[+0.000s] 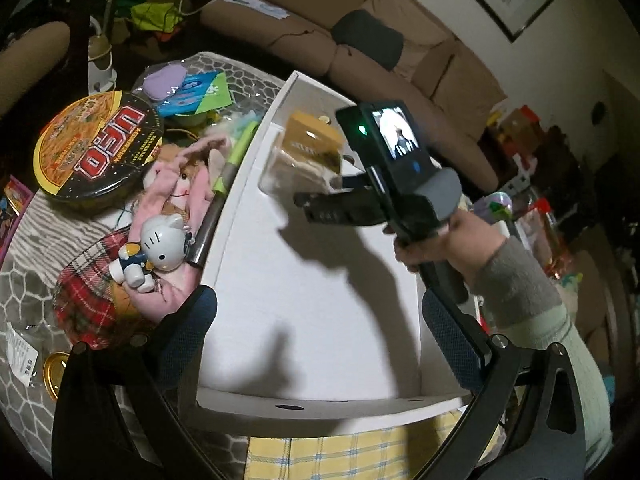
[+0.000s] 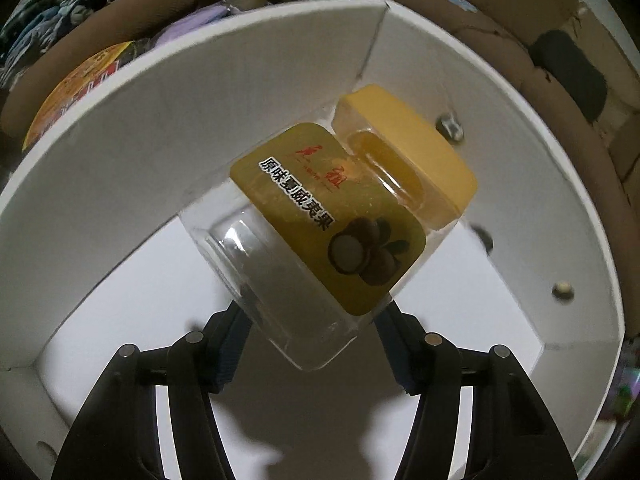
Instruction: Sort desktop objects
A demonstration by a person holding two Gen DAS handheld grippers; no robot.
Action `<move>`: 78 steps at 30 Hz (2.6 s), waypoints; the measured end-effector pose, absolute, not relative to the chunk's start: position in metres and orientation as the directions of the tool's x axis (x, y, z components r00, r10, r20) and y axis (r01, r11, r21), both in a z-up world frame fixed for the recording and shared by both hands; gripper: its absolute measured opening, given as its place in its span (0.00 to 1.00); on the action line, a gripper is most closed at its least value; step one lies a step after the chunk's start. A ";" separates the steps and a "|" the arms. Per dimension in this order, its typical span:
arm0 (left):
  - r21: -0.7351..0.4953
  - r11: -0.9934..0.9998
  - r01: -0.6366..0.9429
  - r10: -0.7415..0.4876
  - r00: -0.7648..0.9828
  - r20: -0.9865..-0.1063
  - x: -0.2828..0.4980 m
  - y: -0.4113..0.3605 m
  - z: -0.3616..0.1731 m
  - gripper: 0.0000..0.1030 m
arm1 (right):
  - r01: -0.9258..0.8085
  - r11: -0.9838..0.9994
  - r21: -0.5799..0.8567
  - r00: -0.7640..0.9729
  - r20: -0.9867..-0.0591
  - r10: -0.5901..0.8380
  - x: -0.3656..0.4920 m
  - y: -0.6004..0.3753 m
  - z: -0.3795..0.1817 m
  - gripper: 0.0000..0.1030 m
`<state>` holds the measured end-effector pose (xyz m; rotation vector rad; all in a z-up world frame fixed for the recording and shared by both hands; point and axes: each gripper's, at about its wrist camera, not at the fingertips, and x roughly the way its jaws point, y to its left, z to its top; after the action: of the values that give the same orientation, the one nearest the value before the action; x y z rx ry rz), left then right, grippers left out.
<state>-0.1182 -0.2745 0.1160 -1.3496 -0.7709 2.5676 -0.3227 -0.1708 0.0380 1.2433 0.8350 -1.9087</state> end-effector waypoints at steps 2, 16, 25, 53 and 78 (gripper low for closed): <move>-0.507 -0.855 0.108 0.356 -0.589 -0.726 -0.117 -0.274 0.116 1.00 | 0.840 -0.513 -0.179 -0.323 -0.923 -0.207 -0.322 -0.177 0.040 0.58; -0.460 -0.881 0.107 0.322 -0.578 -0.750 -0.125 -0.268 0.115 1.00 | 0.805 -0.533 -0.260 -0.424 -0.880 -0.212 -0.298 -0.169 0.038 0.73; -0.449 -0.889 0.091 0.313 -0.595 -0.741 -0.123 -0.261 0.120 1.00 | 0.753 -0.652 -0.082 -0.347 -0.893 -0.288 -0.241 -0.095 0.094 0.82; -0.401 -0.903 -0.155 0.394 -0.670 -0.629 -0.113 -0.124 0.152 1.00 | 0.183 -0.887 0.424 -0.615 -0.655 -0.439 -0.118 0.265 0.130 0.96; -0.362 -0.879 -0.310 0.450 -0.290 -0.845 -0.352 0.107 0.116 1.00 | -0.244 -0.455 0.857 -0.758 -0.461 -0.462 -0.164 0.358 0.003 0.97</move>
<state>-0.3523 0.1070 0.1159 -1.4976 -0.1756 2.1944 -0.1641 0.3578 0.0025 1.0258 -1.5570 -2.3526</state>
